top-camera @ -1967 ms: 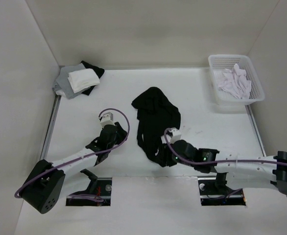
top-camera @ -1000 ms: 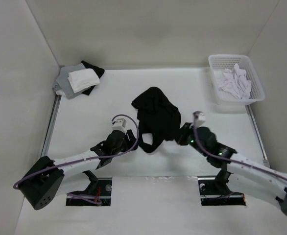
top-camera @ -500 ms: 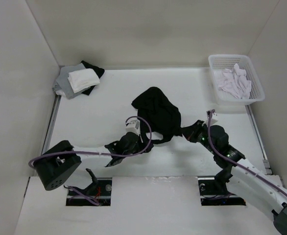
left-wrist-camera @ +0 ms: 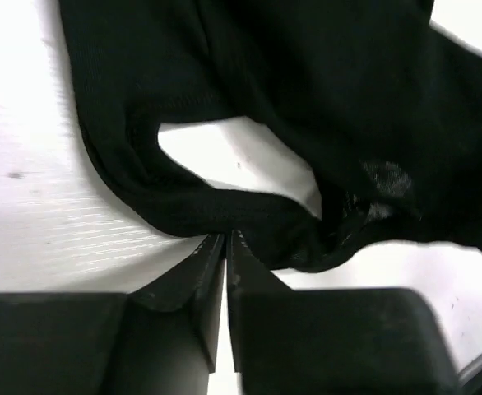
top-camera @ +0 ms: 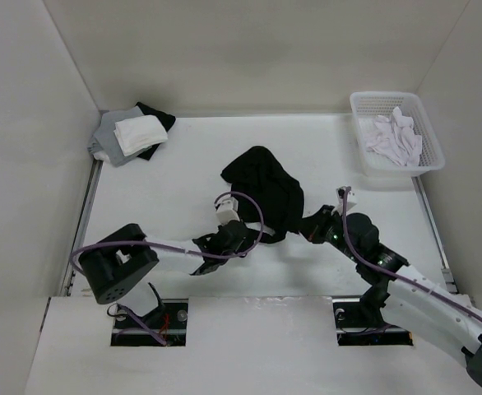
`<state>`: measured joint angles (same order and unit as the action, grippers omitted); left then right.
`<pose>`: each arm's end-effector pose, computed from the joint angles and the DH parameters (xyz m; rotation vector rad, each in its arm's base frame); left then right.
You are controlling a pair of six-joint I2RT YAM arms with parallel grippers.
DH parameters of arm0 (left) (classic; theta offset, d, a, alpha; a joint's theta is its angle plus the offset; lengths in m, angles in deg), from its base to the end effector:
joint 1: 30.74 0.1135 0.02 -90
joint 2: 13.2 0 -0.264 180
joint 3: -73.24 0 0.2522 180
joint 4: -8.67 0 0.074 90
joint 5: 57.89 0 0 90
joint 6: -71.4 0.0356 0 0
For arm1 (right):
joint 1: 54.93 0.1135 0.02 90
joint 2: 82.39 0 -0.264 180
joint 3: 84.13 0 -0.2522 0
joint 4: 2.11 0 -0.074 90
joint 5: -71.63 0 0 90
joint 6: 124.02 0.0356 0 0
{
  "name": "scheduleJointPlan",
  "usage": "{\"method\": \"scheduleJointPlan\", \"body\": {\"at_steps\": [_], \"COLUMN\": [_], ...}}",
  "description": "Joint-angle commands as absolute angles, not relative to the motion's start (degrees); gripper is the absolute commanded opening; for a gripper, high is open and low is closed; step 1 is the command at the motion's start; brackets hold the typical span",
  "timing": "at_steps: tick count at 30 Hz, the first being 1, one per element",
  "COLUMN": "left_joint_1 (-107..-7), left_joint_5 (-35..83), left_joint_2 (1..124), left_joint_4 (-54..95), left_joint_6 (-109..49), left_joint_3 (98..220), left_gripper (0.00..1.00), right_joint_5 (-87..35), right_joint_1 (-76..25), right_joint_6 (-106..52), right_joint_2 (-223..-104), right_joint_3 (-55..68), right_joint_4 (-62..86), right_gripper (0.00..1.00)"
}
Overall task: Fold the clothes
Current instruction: Flatten the tank top out
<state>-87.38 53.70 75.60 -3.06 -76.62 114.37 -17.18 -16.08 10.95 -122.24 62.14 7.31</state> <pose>0.1600 -0.2192 0.1281 -0.2441 2.2301 -0.7291 0.1357 0.1084 0.2264 0.1203 1.9599 0.9814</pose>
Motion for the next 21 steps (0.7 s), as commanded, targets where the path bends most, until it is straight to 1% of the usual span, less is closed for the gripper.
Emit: {"method": "scheduleJointPlan", "body": {"at_steps": [1,3,6,11,14,19,21], "left_joint_1": [-86.9,-86.7,-87.0,-86.3,-85.3,-87.4,-87.3], "left_joint_5": [60.9,64.5,68.6,70.1,70.1,71.5,71.1], "left_joint_2": [65.2,54.3,42.5,29.5,24.6,21.6,20.7], "left_joint_4": [-3.0,-0.1,6.3,14.6,16.3,17.2,15.9], "left_joint_6": [-72.9,-67.9,-61.8,-57.2,-51.3,-43.4,-39.3], "left_joint_3": [114.1,114.1,117.0,122.0,128.8,139.3,145.9], "left_gripper": [0.0,0.0,0.0,0.0,0.0,0.0,0.0], "right_joint_5": [-15.6,-14.4,-12.4,-7.7,-4.3,5.5,11.4], "right_joint_1": [-14.5,-13.8,-11.6,-6.3,-0.9,10.4,19.1], "right_joint_6": [8.2,6.3,3.8,1.4,-1.7,-8.7,-13.9], "right_joint_2": [-121.0,-119.9,-118.7,-119.3,-120.9,-125.2,-127.5], "right_joint_3": [55.4,50.8,45.5,37.2,29.8,15.6,7.7], "right_joint_4": [6.0,9.2,11.8,15.5,17.0,20.4,21.3], "right_gripper": [0.05,0.04,0.04,0.04,0.04,0.04,0.04]}}
